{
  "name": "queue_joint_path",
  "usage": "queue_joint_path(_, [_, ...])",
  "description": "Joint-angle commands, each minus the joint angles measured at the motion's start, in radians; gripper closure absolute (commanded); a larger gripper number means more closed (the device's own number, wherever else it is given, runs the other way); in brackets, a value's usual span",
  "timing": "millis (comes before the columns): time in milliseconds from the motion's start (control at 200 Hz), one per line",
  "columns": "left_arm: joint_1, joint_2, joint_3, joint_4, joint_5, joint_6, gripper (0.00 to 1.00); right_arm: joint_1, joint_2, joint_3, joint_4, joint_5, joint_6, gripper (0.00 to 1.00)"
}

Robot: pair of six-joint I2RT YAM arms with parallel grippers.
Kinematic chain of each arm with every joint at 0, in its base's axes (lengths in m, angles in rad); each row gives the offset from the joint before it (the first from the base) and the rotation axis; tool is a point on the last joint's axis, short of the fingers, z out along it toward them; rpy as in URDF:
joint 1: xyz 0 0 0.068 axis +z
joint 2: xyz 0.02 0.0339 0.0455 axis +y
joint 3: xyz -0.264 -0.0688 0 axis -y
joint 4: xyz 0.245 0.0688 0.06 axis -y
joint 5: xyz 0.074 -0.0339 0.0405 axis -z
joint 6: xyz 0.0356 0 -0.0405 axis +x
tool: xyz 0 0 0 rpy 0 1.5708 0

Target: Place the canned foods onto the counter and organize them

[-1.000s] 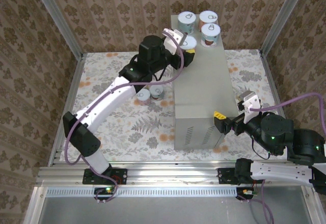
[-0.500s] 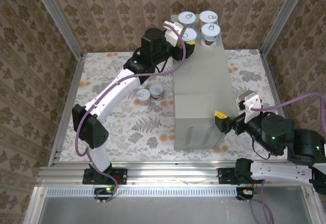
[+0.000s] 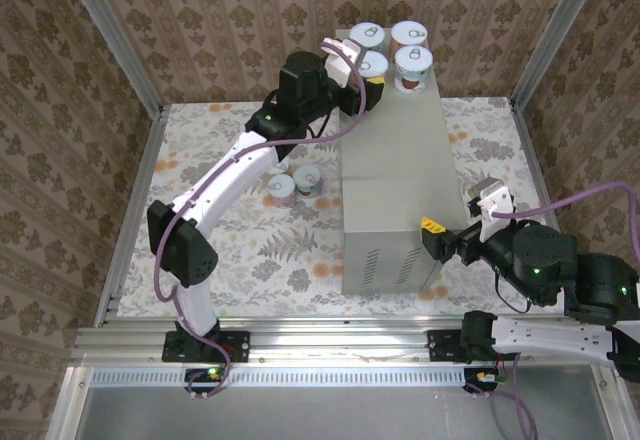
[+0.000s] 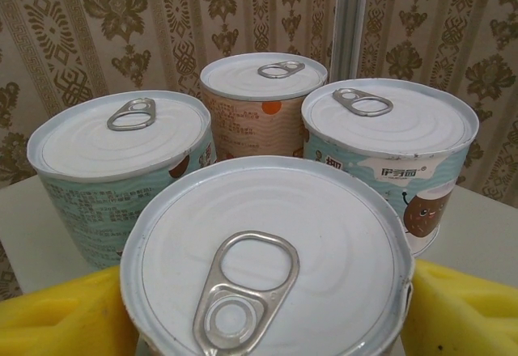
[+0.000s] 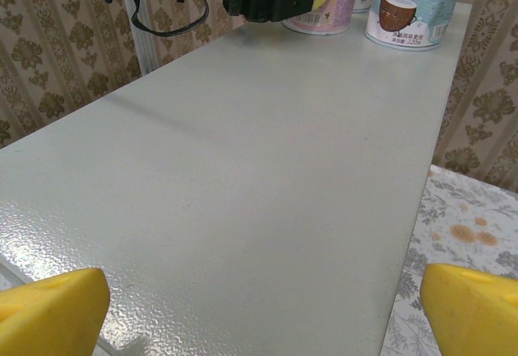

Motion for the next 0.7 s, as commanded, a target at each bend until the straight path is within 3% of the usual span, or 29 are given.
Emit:
queue_joint_path(0, [0.014, 0.045, -0.001, -0.106, 0.01, -0.031, 0.22, -0.004, -0.008, 0.003, -0.004, 0.035, -0.003, 0.0])
queue_joint_path(695, [0.019, 0.056, 0.0, -0.103, 0.039, -0.049, 0.22, -0.004, -0.006, 0.006, -0.002, 0.032, -0.01, 0.0])
